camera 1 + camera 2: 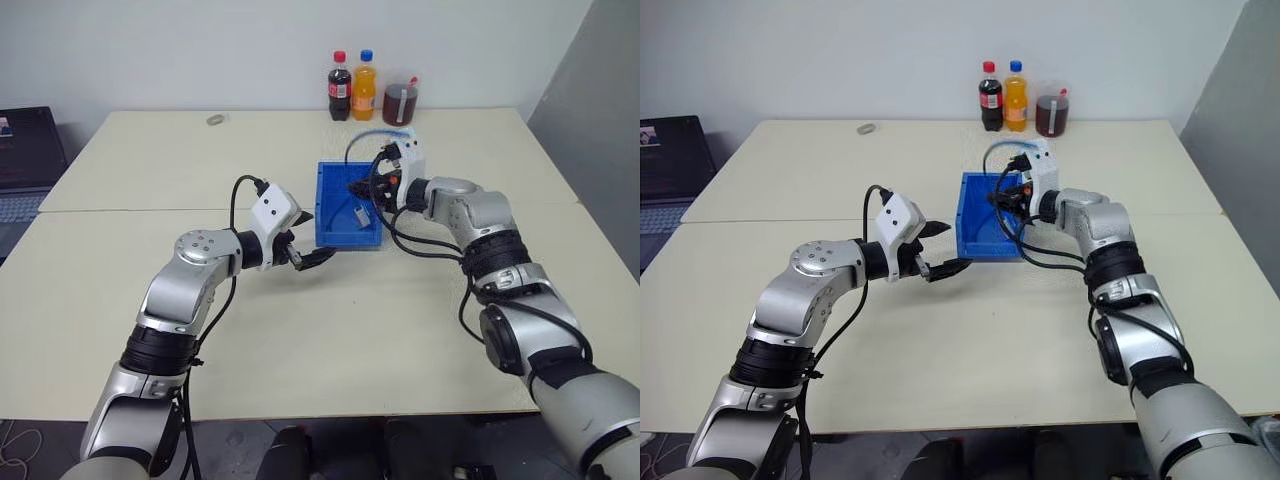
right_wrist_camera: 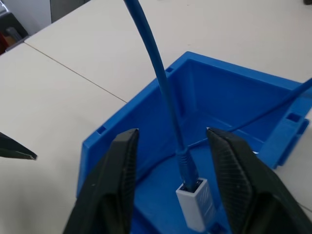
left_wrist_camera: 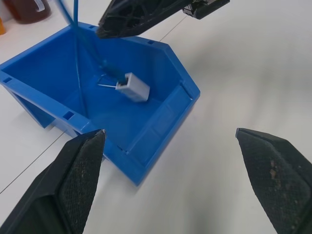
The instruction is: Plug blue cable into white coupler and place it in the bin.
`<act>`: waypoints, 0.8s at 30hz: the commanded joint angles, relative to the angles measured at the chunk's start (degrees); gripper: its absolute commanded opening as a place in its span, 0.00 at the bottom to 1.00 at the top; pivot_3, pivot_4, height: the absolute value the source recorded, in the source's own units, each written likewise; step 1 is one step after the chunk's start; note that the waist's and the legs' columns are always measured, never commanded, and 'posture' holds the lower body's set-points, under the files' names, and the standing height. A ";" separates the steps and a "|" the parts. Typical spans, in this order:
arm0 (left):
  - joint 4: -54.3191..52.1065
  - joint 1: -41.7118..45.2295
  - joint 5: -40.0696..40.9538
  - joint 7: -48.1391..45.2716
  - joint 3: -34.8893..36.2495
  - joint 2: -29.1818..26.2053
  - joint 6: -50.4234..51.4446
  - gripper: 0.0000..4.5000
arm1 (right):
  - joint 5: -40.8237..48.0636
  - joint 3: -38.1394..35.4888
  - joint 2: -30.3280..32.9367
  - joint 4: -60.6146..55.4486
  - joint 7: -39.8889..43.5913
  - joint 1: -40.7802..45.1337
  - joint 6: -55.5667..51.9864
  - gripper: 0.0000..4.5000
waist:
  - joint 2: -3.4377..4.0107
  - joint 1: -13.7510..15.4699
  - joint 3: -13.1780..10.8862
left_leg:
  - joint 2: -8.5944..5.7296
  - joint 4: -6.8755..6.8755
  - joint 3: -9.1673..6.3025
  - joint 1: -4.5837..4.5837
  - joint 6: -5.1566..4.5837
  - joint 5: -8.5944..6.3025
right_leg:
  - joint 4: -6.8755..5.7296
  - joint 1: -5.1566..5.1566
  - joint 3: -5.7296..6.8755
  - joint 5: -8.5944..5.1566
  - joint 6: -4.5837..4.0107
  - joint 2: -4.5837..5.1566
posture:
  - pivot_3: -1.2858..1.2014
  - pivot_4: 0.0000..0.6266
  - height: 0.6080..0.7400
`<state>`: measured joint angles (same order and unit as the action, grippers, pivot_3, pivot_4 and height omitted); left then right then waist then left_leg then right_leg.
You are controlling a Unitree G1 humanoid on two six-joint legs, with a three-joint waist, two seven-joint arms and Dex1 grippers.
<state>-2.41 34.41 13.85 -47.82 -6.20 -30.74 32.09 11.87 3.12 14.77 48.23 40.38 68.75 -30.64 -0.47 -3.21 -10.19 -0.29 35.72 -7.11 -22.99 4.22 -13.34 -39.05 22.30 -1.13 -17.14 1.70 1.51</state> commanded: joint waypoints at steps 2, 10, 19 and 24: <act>-1.44 0.52 0.26 0.57 1.10 -0.25 -0.72 1.00 | -3.78 2.23 4.42 4.29 8.23 6.86 3.04 0.78 | 0.01 -0.03 -0.02 | 0.00 0.00 0.01 0.01 -0.01 0.00 | -0.01 0.00 0.00 0.00 0.00 0.00 | 0.52 0.24 1.00; 0.47 0.01 0.11 2.29 3.00 -1.02 -0.59 1.00 | -9.34 7.95 13.03 0.66 22.37 4.03 7.02 1.00 | 0.02 -0.04 -0.03 | 0.02 0.02 0.00 0.02 -0.01 -0.01 | -0.02 -0.01 0.01 0.00 0.00 -0.01 | 0.52 0.24 1.00; 2.70 -4.19 -0.45 5.84 10.29 -5.68 -3.13 1.00 | 0.25 0.12 23.12 -39.46 25.43 -21.24 -4.35 1.00 | 0.00 -0.01 -0.05 | 0.03 0.05 -0.04 -0.02 -0.01 -0.01 | -0.02 -0.01 0.04 0.00 0.00 0.03 | 0.52 0.24 1.00; 4.44 -4.52 2.65 2.35 12.33 -7.26 -3.71 1.00 | 5.29 -4.75 24.93 -49.23 23.00 -27.67 -10.07 1.00 | -0.02 0.11 -0.06 | 0.03 0.13 -0.05 0.02 -0.01 -0.01 | -0.08 -0.06 0.05 0.01 0.04 0.02 | 0.52 0.24 1.00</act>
<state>2.69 29.46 14.80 -43.87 4.48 -37.28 29.61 14.98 1.22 38.64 2.93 64.62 40.73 -39.44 -0.48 -3.11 -10.26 -0.26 35.90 -7.16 -22.97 4.21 -13.35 -39.16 22.24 -1.07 -17.11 1.77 1.53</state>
